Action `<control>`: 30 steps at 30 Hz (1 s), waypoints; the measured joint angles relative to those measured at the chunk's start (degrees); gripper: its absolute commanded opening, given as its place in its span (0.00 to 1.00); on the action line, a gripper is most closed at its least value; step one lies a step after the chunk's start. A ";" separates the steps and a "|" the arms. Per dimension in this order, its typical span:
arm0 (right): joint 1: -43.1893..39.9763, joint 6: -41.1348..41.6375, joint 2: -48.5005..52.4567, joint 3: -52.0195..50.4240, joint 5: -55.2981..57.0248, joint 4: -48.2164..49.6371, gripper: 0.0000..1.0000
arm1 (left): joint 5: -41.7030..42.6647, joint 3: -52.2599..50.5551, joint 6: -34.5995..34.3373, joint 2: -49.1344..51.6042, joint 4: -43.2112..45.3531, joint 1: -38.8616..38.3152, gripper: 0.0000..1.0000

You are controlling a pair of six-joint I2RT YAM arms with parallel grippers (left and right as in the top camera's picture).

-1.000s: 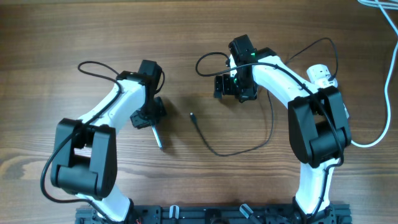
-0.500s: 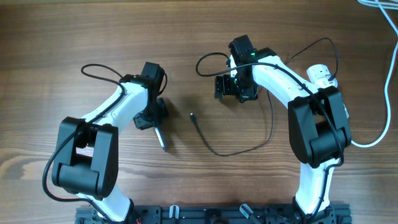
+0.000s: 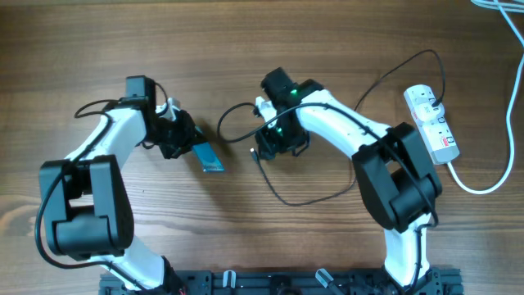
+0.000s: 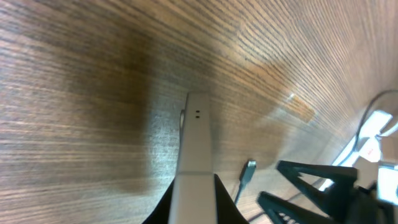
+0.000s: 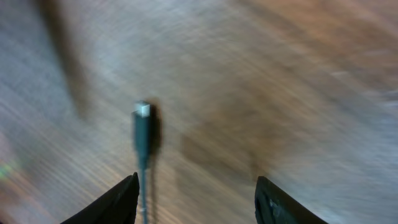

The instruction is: Plug charger to phone and switch on socket

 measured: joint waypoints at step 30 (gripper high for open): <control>4.98 7.80 -3.45 -6.43 29.51 0.46 1.00 | 8.70 -0.11 6.80 0.02 -3.85 0.74 0.04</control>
